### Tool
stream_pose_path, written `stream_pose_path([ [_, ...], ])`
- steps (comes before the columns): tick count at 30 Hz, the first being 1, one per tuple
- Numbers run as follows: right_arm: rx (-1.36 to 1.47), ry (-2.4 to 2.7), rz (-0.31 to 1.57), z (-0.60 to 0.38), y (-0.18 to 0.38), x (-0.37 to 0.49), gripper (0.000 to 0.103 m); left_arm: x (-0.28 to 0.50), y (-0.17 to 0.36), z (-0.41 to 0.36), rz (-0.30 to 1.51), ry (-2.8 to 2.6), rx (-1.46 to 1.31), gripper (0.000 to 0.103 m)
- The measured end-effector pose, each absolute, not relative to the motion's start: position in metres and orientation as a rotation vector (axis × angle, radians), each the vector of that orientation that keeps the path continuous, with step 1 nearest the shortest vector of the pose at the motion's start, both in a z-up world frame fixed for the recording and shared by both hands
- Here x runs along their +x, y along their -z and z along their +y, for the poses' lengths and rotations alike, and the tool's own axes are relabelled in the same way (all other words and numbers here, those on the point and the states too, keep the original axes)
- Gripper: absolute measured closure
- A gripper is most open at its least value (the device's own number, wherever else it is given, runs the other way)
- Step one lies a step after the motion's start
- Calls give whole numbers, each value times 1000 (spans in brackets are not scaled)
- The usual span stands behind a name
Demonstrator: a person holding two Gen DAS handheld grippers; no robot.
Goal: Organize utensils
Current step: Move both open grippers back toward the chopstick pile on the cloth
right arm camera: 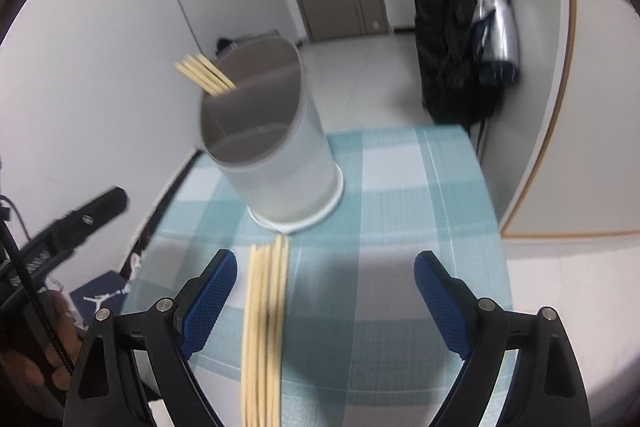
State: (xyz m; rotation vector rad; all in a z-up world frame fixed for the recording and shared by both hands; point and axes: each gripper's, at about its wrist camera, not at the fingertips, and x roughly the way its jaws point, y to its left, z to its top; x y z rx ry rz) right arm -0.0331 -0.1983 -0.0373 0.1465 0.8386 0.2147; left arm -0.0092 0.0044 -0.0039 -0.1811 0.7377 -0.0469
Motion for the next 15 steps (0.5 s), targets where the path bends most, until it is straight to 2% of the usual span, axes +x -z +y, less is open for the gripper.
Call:
stream_pose_path([
  [6,67,-208,948,-179,66,-13,14,3,13,21,797,19,-239,16],
  [9,-1,-210,993,-163,80,-5,18,7,18,32,827,6,-281,16],
  [13,-80,-221,1041,-144,95,1,31,12,22,42,843,-22,-300,16],
  [15,-110,-224,1054,-137,101,3,32,13,25,47,859,-37,-307,16],
])
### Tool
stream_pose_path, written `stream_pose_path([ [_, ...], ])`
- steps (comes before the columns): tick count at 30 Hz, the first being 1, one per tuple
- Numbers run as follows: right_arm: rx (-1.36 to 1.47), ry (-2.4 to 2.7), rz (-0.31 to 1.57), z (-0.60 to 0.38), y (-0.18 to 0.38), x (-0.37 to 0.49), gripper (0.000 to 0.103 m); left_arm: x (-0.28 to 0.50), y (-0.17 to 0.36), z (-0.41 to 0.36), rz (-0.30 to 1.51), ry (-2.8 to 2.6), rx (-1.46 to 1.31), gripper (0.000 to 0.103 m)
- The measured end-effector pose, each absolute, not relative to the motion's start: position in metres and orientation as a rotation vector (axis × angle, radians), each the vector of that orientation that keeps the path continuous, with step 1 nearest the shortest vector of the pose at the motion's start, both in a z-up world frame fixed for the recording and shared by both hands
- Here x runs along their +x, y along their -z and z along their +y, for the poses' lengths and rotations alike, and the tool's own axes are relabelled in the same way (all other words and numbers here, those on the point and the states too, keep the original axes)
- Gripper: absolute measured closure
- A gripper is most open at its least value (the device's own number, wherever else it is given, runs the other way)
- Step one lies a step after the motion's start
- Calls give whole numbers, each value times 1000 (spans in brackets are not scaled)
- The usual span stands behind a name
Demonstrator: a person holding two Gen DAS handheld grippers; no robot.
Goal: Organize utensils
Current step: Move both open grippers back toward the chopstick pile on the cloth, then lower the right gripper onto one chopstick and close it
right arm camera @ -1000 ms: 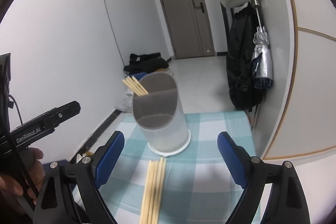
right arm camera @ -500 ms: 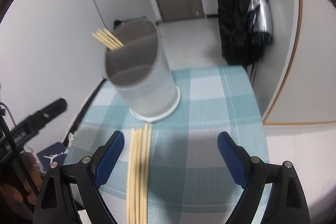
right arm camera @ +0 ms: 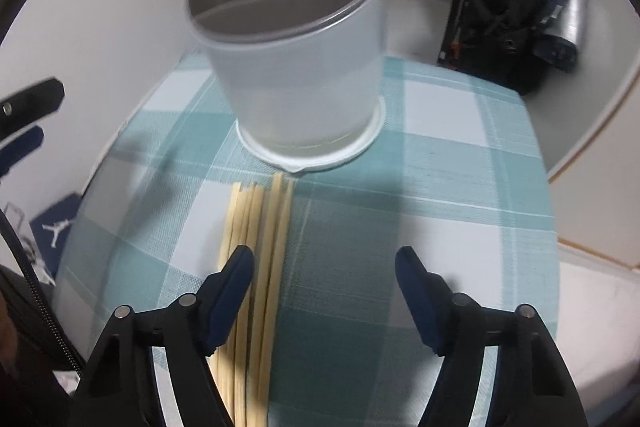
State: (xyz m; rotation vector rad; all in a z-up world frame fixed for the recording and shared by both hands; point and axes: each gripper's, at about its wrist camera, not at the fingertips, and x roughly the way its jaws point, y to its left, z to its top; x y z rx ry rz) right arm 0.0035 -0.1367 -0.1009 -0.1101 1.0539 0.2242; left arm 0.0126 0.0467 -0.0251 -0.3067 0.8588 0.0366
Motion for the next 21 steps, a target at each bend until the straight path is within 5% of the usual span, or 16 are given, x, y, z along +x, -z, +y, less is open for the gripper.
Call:
stream_pose_path([
  [21,-168,-187,1067,-125,115,8,75,17,29,65,903,-55,-376,16],
])
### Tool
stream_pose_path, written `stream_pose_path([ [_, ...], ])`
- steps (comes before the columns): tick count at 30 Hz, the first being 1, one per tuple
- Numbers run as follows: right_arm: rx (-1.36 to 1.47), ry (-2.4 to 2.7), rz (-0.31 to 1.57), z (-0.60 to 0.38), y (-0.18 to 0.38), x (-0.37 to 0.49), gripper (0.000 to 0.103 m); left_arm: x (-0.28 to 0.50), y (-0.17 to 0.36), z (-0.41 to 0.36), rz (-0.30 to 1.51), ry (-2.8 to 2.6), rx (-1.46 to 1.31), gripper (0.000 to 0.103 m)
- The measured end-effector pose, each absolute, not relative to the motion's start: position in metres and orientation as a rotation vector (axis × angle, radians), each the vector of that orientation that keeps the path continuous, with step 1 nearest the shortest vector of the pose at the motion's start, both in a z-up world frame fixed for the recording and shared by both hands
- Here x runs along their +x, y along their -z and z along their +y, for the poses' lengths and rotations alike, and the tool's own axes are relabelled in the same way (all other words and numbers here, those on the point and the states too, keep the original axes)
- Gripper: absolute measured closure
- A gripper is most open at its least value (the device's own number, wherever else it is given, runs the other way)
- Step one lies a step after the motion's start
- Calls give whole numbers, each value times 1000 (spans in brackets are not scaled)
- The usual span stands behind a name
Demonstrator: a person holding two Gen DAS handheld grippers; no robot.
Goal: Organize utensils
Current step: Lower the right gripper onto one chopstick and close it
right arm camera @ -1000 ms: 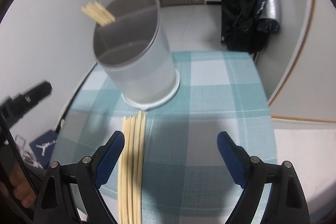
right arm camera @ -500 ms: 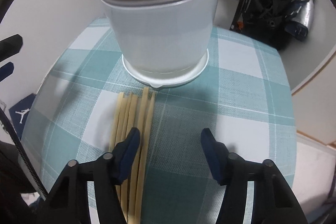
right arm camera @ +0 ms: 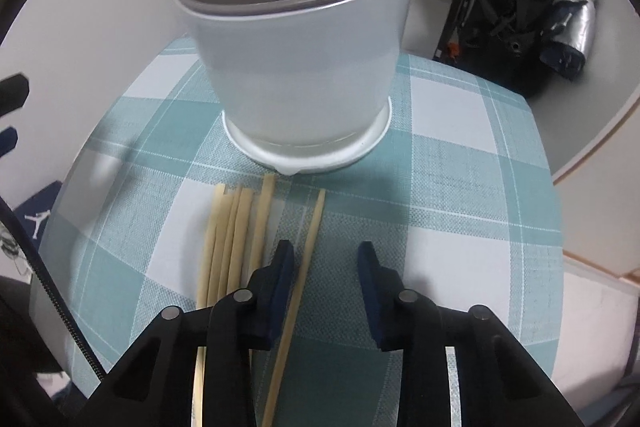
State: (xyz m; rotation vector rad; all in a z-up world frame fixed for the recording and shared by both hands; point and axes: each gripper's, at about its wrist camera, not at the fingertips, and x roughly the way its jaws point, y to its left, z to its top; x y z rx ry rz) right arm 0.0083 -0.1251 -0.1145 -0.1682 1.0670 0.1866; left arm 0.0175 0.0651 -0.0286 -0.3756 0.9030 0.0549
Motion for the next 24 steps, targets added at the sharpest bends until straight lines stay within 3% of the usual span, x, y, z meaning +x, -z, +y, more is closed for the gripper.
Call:
stream_pose_path([
  [2,-172,-206,1073,-122,115,12,85,18,29,65,904,-53,-375,16],
  [3,-178,-220,1080,-121,115,12,96,18,28,65,901,-50,-376,16],
  [5,-184,-235,1095,-122,114,11,98,17,27,64,889,-50,-371,16],
  [24,-355,-337,1138,-106,115,26,93,16,29,58,892,-54,-328,16],
])
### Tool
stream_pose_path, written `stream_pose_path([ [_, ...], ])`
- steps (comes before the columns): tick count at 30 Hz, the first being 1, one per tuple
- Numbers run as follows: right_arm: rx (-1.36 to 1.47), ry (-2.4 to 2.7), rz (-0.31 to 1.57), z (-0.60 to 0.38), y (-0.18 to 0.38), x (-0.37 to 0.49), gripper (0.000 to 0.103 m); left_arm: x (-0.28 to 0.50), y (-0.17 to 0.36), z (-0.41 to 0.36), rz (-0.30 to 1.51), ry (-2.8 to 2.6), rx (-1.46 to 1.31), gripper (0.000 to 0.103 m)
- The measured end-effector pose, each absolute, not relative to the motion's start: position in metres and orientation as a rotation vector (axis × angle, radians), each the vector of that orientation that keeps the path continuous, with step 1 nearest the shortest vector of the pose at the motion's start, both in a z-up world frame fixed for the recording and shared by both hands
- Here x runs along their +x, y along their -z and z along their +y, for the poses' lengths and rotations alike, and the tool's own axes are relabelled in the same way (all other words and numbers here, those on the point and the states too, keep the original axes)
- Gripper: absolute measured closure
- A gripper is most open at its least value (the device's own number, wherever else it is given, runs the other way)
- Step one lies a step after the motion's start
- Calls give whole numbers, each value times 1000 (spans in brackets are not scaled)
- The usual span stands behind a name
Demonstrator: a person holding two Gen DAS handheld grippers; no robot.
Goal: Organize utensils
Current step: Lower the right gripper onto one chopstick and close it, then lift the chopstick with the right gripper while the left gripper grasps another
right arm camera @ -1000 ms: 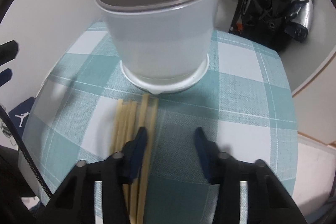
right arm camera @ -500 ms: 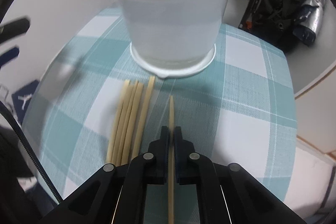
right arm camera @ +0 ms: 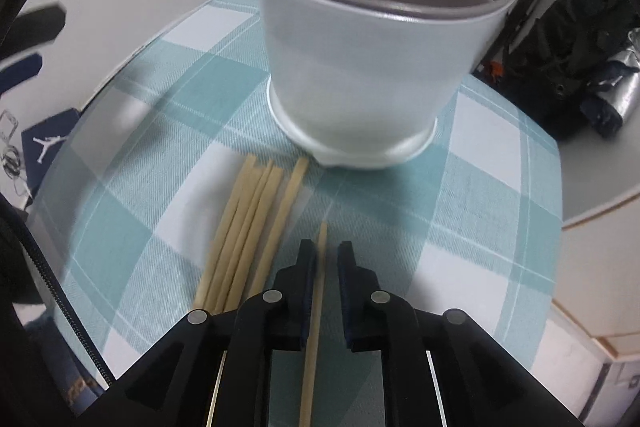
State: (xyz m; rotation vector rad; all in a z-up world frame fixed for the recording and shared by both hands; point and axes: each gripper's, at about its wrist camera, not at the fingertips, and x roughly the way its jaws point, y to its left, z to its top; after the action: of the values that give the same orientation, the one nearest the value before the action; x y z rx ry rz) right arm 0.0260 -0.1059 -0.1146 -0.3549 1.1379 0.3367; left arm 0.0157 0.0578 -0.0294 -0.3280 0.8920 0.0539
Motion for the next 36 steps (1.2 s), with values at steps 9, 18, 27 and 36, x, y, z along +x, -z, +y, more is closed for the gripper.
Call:
stream_pose_path([
  [9,-51,-398,1125,-137,106,43,99,28,52,35,1007,7,-299,16],
  [18,353,-411,1004,-210,73,53,99,36,78,-3,1160,87,-179,16],
  [27,501,-403,894,-253,47,40,99,34,85,-26,1213,72,-32,16],
  [36,514,-404,838,-265,34,24,99,36,94,-24,1257,49,-38,16],
])
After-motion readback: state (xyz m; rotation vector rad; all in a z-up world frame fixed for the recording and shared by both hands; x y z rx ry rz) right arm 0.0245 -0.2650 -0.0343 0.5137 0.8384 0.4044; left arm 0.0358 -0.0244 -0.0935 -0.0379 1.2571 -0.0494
